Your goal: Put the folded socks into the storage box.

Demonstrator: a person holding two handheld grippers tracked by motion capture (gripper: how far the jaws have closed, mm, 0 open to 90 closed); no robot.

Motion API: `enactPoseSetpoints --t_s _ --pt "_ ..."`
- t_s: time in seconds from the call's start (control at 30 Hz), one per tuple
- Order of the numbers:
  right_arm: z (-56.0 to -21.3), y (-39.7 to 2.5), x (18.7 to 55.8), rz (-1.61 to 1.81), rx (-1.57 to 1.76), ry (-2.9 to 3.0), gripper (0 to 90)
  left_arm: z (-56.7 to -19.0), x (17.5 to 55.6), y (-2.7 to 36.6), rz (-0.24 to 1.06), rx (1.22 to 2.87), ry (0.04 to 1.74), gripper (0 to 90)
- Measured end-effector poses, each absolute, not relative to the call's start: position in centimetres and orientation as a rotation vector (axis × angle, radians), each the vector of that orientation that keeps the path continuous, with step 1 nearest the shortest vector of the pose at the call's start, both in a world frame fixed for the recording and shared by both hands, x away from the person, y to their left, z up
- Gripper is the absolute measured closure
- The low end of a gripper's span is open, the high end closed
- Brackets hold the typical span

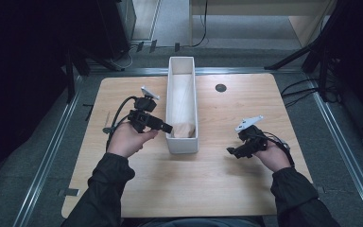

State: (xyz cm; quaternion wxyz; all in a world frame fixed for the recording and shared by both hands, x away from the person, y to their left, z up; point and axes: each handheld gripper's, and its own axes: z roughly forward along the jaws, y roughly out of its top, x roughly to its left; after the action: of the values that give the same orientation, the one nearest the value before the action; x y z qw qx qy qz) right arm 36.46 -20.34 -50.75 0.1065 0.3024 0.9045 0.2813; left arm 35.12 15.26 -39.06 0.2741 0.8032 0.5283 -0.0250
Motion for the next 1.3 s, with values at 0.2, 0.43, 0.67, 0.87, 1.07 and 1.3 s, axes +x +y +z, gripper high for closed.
enactPoseSetpoints --t_s 0.2,0.43,0.67,0.87,1.07,1.3 --pt "-50.7 -20.4 36.4 0.832 0.89 2.665 19.6 -38.8 34.2 17.2 -0.042 2.134 1.419 44.4" --pt "-50.7 -20.3 36.4 0.833 0.895 2.663 19.6 -39.5 33.4 19.8 -0.026 2.105 1.437 42.2" --pt "-50.8 -20.3 36.3 0.834 0.889 2.668 19.6 -41.0 33.0 21.4 -0.029 2.073 1.448 43.2" --pt "-50.8 -20.4 36.3 0.834 0.891 2.667 19.6 -43.0 32.7 22.6 -0.031 2.057 1.468 43.0" --pt "-50.8 -20.4 36.3 0.83 0.89 2.668 19.6 -45.0 32.3 23.7 -0.049 2.034 1.484 42.7" --pt "-50.8 -20.4 36.3 0.828 0.878 2.669 19.6 -46.8 32.1 24.7 -0.069 2.029 1.492 42.8"
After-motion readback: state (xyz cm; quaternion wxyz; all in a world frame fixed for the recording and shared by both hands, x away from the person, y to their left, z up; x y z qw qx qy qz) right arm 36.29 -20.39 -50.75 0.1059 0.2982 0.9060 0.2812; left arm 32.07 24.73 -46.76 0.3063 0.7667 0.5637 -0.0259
